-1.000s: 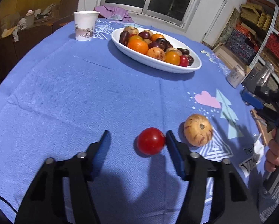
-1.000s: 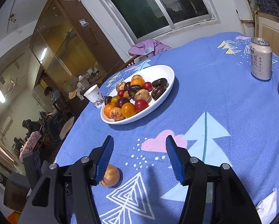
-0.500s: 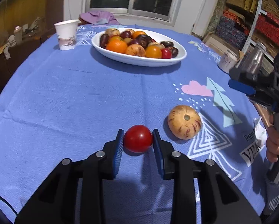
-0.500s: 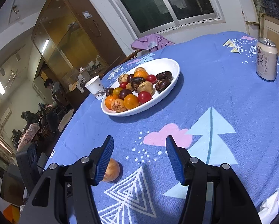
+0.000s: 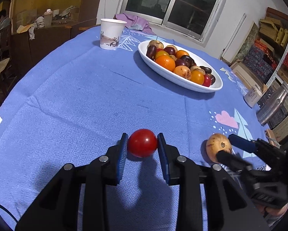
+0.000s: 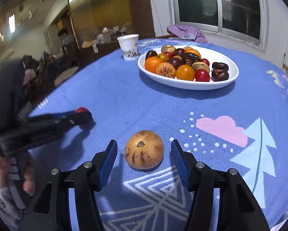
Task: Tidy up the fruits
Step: 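Grasp the red tomato with the left tool while the right tool grasps a tan round fruit, then carry the red tomato and tan fruit over the white plate and open both tools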
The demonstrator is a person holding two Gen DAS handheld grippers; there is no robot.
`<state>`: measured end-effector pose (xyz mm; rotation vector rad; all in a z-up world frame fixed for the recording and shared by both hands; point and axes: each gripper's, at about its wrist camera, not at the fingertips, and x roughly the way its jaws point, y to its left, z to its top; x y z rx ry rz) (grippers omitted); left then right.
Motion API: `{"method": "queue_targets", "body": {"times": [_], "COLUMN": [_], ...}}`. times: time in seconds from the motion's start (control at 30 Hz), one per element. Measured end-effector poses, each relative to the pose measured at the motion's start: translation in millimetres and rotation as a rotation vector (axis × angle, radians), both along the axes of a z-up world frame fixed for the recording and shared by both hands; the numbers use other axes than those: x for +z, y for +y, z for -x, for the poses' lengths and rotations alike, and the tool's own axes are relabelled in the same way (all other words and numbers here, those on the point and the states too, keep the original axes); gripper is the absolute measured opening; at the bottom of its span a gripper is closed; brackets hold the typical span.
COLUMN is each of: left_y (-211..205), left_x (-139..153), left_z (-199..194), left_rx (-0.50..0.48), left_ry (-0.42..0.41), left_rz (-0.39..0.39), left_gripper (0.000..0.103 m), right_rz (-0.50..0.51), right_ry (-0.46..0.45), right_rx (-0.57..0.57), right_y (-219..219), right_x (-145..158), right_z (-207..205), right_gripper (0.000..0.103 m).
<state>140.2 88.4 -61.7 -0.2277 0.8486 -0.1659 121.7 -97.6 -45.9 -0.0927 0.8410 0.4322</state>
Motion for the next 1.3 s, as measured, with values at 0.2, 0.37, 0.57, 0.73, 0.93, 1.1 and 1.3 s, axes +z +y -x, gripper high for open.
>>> {"method": "queue_targets", "body": {"times": [0.2,0.37,0.57,0.73,0.93,1.1,1.3], "left_y": [-1,0,-16,-33,-64,-112,-135], "left_x": [-3,-4,4,27,91,99,73], "left_z": [-2,-3,4,-3,-45,-98,-165], "left_rx": [-0.006,-0.004,-0.056,-0.116,-0.131,-0.187,-0.19], "left_ry": [0.011,0.012,-0.023,-0.032,-0.129,-0.136,-0.088], "left_rz": [0.016,0.022,-0.037,-0.081,-0.078,-0.045,-0.017], "left_gripper": [0.03,0.03,0.03,0.03,0.03,0.03,0.03], "right_rz": [-0.007,-0.073,-0.242,-0.308,-0.318,-0.328,-0.322], "right_ry": [0.039,-0.013,-0.046,-0.069,-0.14,-0.139,-0.099], "right_rx": [-0.016,-0.101,-0.264,-0.316,-0.354,-0.351,-0.356], "right_y": [-3,-36,-108,-154,-176,-163,-134], "right_x": [-6,8,27,51,103,116,95], "right_z": [-3,6,18,22,-16,-75,-153], "right_gripper": [0.043,0.044,0.044,0.044,0.044,0.044,0.044]}}
